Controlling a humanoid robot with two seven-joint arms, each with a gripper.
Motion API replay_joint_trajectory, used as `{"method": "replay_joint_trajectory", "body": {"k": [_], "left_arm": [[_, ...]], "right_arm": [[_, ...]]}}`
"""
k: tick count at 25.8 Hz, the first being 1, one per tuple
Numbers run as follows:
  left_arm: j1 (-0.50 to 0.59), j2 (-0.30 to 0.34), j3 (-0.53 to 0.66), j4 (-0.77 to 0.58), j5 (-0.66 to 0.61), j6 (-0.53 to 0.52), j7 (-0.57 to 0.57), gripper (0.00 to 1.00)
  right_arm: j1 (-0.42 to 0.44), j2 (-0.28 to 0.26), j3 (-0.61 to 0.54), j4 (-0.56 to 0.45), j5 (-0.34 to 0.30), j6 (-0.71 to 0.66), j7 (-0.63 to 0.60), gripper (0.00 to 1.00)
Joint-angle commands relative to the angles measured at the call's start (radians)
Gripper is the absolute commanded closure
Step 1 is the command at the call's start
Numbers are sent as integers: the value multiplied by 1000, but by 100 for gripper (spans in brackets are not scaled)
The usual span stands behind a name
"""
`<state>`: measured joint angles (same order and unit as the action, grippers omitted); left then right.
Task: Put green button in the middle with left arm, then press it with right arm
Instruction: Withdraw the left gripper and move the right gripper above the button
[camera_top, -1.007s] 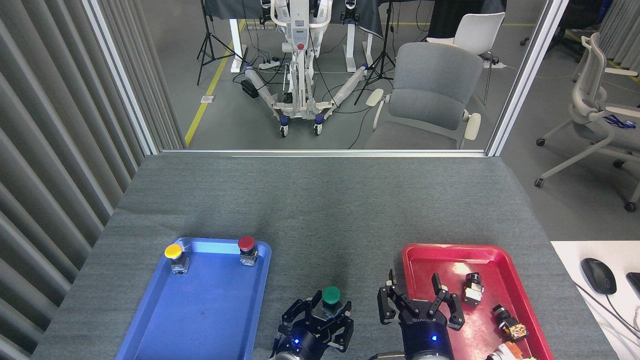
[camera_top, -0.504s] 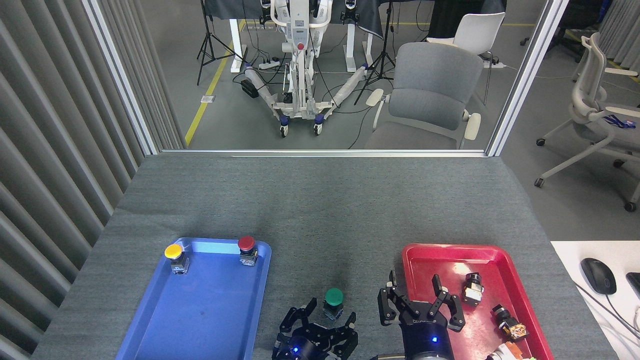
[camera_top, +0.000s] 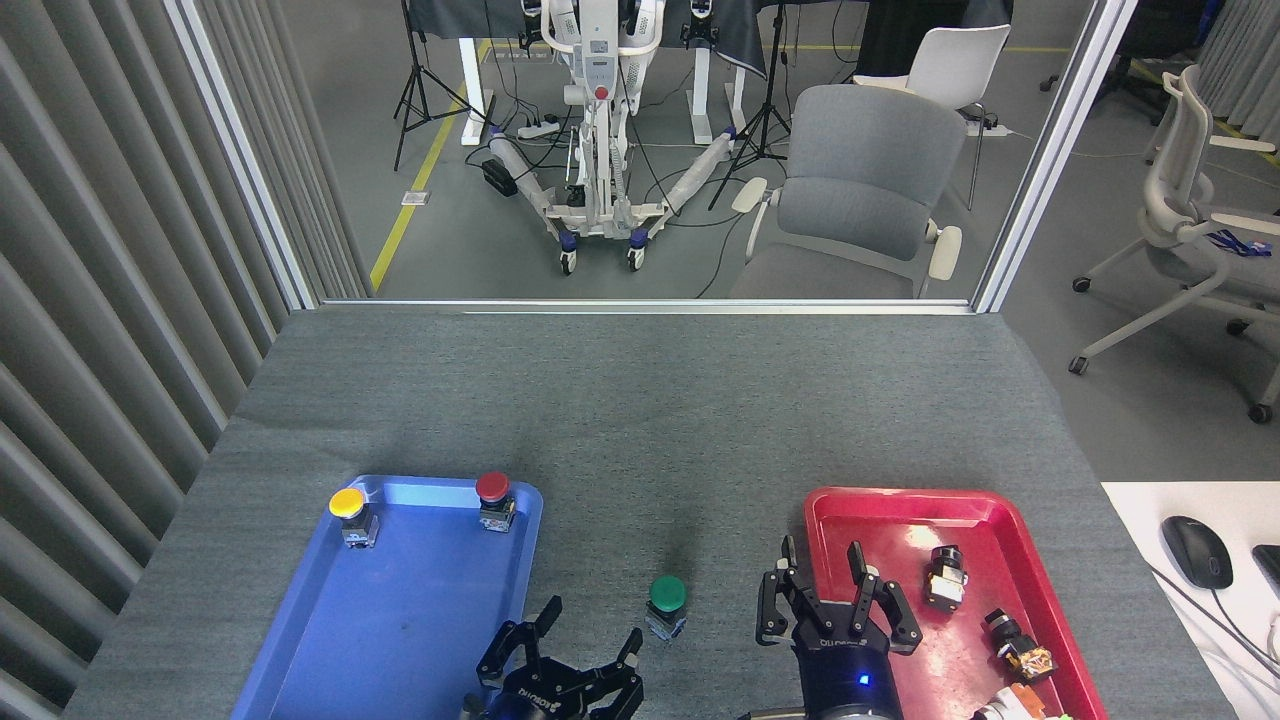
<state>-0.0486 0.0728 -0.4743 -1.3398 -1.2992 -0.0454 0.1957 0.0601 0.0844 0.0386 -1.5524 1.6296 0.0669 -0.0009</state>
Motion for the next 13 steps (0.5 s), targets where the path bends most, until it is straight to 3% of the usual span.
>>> {"method": "replay_joint_trajectory", "body": {"k": [1, 7, 10, 13], "left_arm": [[99, 64, 69, -133, 4, -1, -5, 1], [227, 73, 215, -257, 1, 7, -32, 1], [225, 73, 324, -259, 3, 9, -124, 1], [220, 73, 442, -256, 3, 10, -180, 1]], "right_arm": [[0, 0, 38, 0, -1, -6, -1, 41], [0, 2, 109, 8, -1, -12, -2, 81], [-6, 3, 132, 28, -2, -52, -2, 100], [-11, 6, 156, 60, 6, -75, -2, 100]]}}
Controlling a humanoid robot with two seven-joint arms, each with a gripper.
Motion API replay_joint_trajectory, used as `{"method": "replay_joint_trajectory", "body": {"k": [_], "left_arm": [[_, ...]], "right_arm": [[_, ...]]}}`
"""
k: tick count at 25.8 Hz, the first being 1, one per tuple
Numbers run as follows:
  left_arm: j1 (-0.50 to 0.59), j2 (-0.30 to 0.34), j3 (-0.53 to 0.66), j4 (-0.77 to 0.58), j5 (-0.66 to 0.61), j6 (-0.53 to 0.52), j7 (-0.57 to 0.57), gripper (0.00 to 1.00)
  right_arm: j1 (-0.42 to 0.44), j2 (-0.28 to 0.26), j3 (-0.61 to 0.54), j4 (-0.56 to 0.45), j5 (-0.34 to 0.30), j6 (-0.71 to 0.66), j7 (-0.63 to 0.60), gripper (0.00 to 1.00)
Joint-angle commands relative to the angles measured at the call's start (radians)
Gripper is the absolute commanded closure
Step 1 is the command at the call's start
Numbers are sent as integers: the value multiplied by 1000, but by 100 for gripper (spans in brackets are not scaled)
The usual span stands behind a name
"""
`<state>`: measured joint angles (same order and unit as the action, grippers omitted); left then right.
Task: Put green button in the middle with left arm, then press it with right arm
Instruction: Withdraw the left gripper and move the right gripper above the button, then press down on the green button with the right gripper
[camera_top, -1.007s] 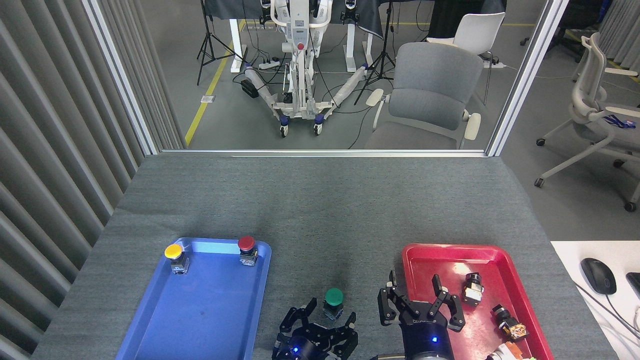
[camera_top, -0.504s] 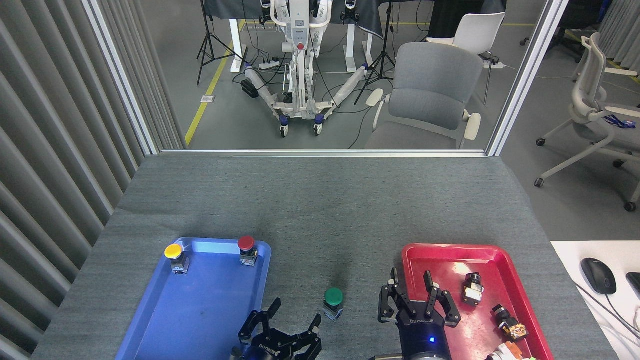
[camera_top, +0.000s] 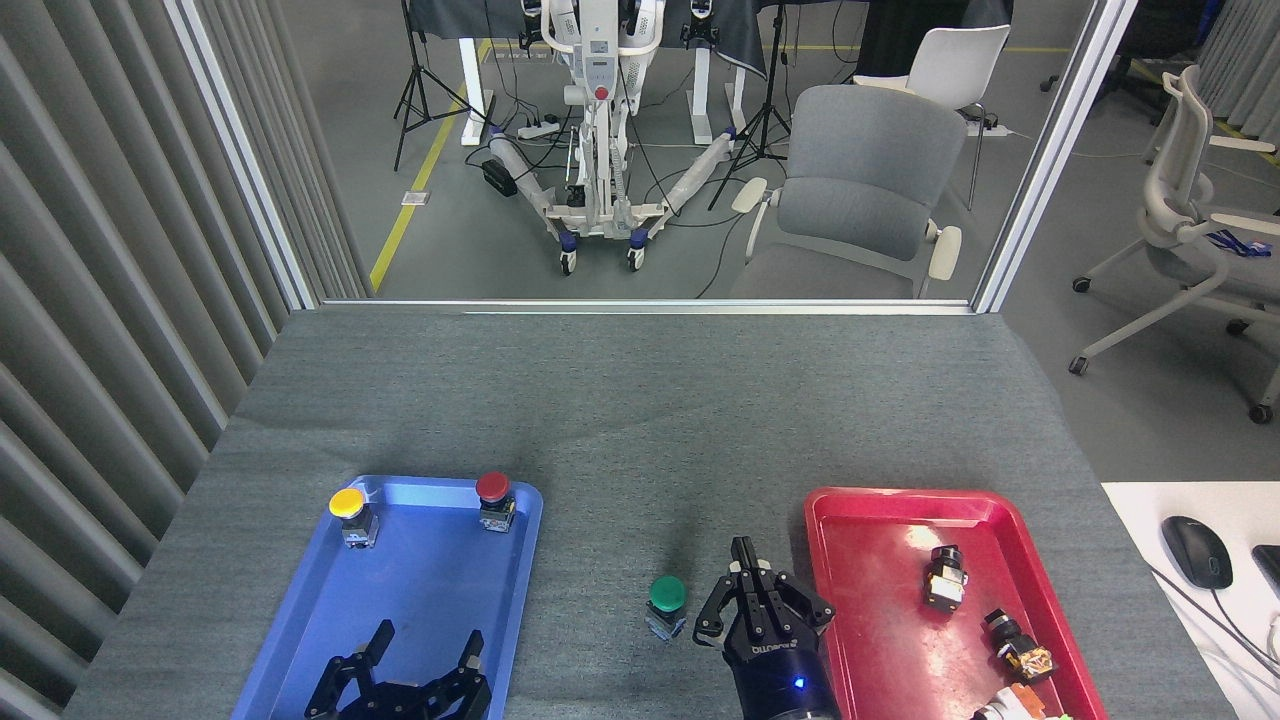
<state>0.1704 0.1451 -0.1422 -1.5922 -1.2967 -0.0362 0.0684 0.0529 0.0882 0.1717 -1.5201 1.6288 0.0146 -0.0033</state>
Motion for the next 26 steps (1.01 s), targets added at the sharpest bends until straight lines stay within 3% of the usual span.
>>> {"method": "replay_joint_trajectory", "body": {"k": [1, 6, 17, 26], "left_arm": [[6, 1, 154, -3, -1, -1, -52, 1], [14, -12, 320, 2, 2, -8, -2, 1], [-3, -15, 325, 37, -1, -82, 11, 1], [-149, -10, 328, 159, 16, -169, 13, 1]], "right_arm": [[-4, 5, 26, 41, 6, -22, 0, 100], [-48, 13, 51, 124, 26, -2, 0, 100], [-88, 25, 108, 241, 49, 33, -7, 100], [-96, 25, 114, 342, 51, 51, -67, 100]]}}
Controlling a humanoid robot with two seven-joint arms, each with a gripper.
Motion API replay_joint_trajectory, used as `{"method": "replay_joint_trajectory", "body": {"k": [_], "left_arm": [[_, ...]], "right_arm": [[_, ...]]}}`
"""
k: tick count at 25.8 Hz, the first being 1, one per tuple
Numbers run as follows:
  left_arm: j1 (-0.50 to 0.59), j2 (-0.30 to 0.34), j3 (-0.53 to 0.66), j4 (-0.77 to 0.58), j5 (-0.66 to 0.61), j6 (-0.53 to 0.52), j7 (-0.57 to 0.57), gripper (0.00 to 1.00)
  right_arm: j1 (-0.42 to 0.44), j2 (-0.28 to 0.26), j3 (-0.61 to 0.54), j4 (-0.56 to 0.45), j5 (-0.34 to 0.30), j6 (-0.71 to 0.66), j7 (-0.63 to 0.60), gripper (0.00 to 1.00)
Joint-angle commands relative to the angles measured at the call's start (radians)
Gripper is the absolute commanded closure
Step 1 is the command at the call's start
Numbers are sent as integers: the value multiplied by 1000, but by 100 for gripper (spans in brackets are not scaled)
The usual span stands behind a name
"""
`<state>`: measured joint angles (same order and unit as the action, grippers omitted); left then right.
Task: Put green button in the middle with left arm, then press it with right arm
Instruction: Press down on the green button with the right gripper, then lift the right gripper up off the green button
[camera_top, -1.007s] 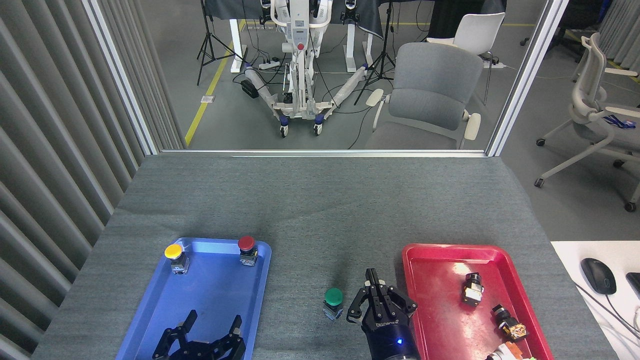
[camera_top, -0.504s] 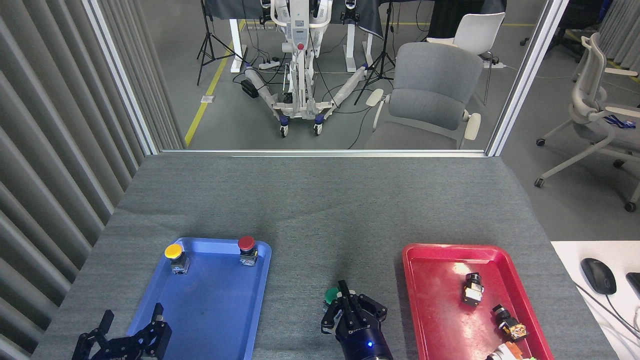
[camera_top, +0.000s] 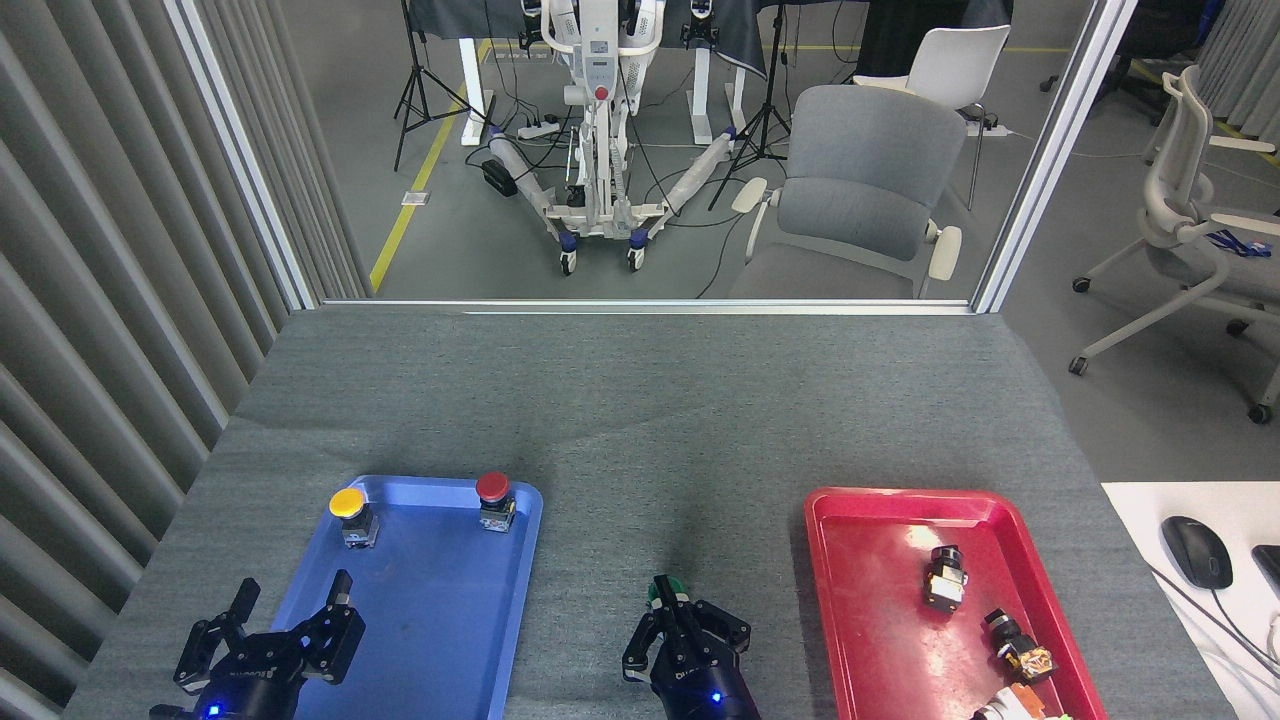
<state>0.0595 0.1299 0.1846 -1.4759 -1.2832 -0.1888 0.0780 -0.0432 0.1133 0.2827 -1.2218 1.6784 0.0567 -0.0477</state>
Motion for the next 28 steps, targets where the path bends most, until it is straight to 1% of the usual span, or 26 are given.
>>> {"method": "replay_joint_trajectory", "body": {"k": [1, 3, 5, 6, 8, 10, 12, 15, 17, 20, 21, 23, 24, 25, 26, 27, 28], "left_arm": [[-41, 10, 1, 52, 2, -20, 3, 1], [-41, 11, -1, 55, 1, -31, 3, 1], [-41, 10, -1, 52, 1, -80, 16, 1], [-43, 5, -1, 52, -1, -95, 37, 1], [-43, -6, -1, 57, -2, -92, 86, 1], [-32, -7, -1, 55, -4, -89, 108, 1], [-29, -15, -1, 55, -5, -87, 106, 1], [-35, -38, -4, 49, -12, -84, 100, 1], [-37, -41, -4, 52, -15, -57, 100, 1], [-35, -44, -5, 55, -30, 14, 101, 1], [-35, -44, -8, 54, -47, 37, 103, 1], [-35, -30, -33, 52, -59, 51, 108, 1], [-41, -19, -54, 52, -59, 58, 108, 1], [-44, -6, -73, 54, -59, 63, 106, 1], [-47, 0, -80, 52, -58, 66, 102, 1], [-52, -6, -80, 51, -58, 71, 98, 1], [-52, -9, -80, 48, -56, 75, 97, 1]], "right_arm": [[0, 0, 9, 51, 4, 11, -28, 100], [0, 0, 20, 51, 6, 15, -29, 100], [0, 0, 20, 47, 3, 18, -29, 100], [0, 0, 20, 41, 3, 18, -29, 100], [0, 0, 20, 21, 1, 45, -34, 100], [0, 2, 26, -35, -2, 94, -32, 100], [-1, 0, 32, -88, -8, 118, -21, 100], [-1, 0, 32, -127, -8, 121, -18, 100], [-1, -1, 30, -131, -8, 126, -21, 100], [3, -6, 15, -133, -6, 137, -32, 100], [11, -7, -2, -133, -5, 138, -35, 100], [26, -9, -68, -143, -5, 141, -61, 95], [36, -9, -97, -153, -6, 141, -81, 89], [46, -11, -122, -168, -6, 141, -90, 75], [59, -12, -142, -180, -8, 140, -90, 46], [68, -14, -151, -189, -8, 140, -93, 21], [72, -18, -157, -196, -8, 140, -93, 11]]}}
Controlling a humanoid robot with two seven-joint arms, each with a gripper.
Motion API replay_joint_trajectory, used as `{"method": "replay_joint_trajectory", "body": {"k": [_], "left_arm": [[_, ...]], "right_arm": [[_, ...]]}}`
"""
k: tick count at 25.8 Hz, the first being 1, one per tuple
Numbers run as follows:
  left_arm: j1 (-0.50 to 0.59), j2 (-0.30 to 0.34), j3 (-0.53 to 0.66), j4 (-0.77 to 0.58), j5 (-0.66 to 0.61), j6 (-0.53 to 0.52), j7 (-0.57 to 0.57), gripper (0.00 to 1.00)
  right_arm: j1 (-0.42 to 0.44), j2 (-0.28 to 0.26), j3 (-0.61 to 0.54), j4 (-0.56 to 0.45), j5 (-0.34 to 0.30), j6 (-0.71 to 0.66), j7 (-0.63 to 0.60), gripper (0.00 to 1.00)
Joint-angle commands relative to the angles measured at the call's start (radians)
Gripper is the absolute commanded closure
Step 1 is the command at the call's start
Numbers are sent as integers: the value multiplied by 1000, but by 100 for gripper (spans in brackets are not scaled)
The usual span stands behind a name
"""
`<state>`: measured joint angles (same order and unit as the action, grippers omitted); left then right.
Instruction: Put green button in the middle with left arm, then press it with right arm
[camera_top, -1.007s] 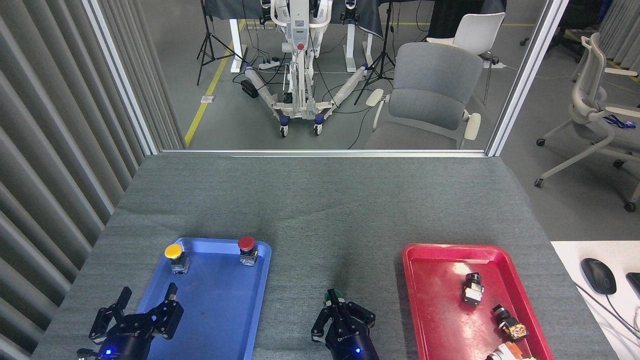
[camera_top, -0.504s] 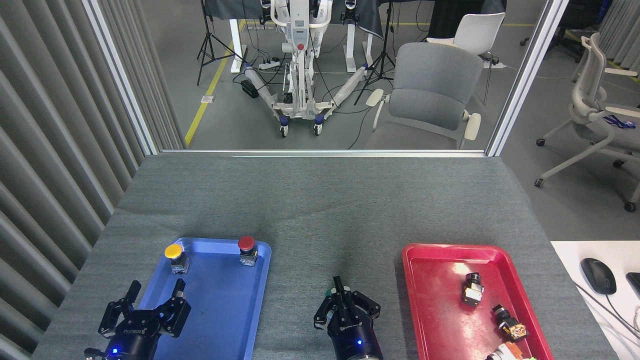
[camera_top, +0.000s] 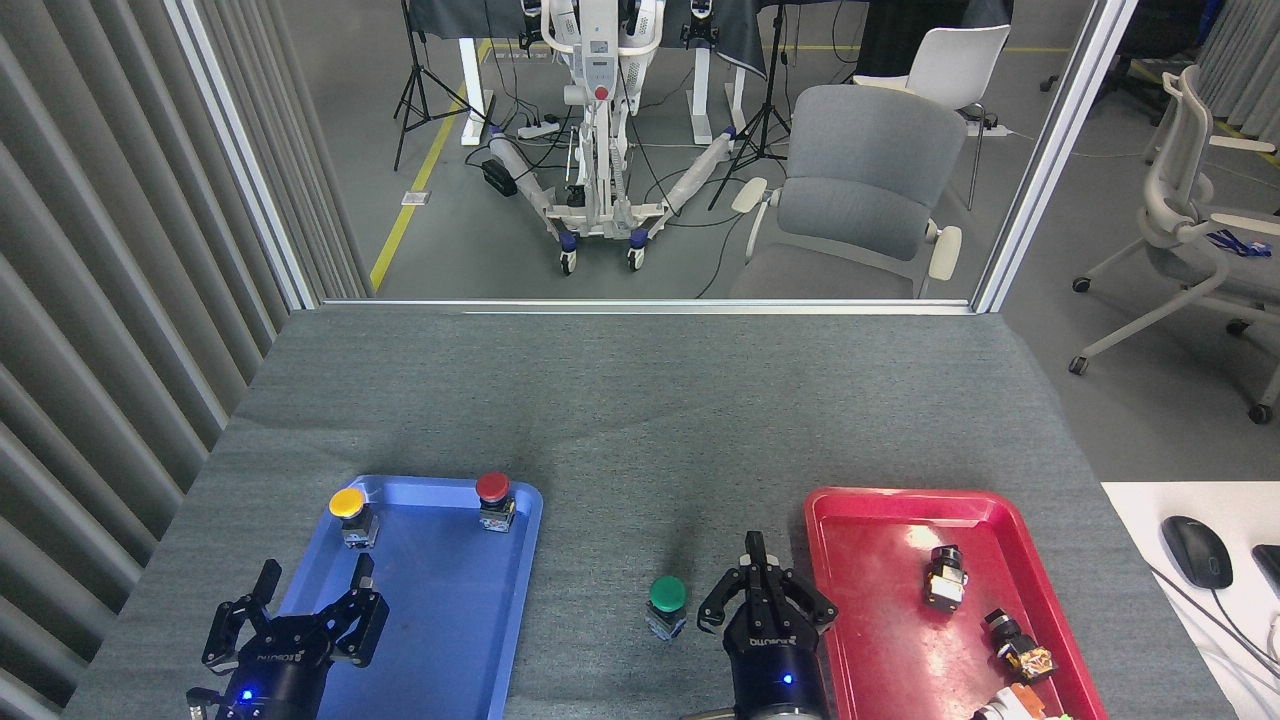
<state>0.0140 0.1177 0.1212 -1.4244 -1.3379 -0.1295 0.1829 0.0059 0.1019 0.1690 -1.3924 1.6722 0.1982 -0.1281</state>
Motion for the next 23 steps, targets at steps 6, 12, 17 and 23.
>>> {"method": "replay_joint_trajectory", "body": {"k": [6, 12, 17, 23], "left_arm": [[-11, -26, -17, 5, -6, 93, -10, 1], [-12, -27, -18, 22, 5, 94, -10, 1], [-31, -30, -18, 41, 5, 85, -10, 1], [-43, -32, -22, 44, 6, 83, -10, 1]], "right_arm": [[31, -10, -80, -28, -2, -2, -18, 0], [34, -10, -78, -28, 0, 0, -18, 0], [42, -11, -72, -34, 3, 1, -16, 0], [59, -14, -72, -63, 3, 0, -16, 0]]}}
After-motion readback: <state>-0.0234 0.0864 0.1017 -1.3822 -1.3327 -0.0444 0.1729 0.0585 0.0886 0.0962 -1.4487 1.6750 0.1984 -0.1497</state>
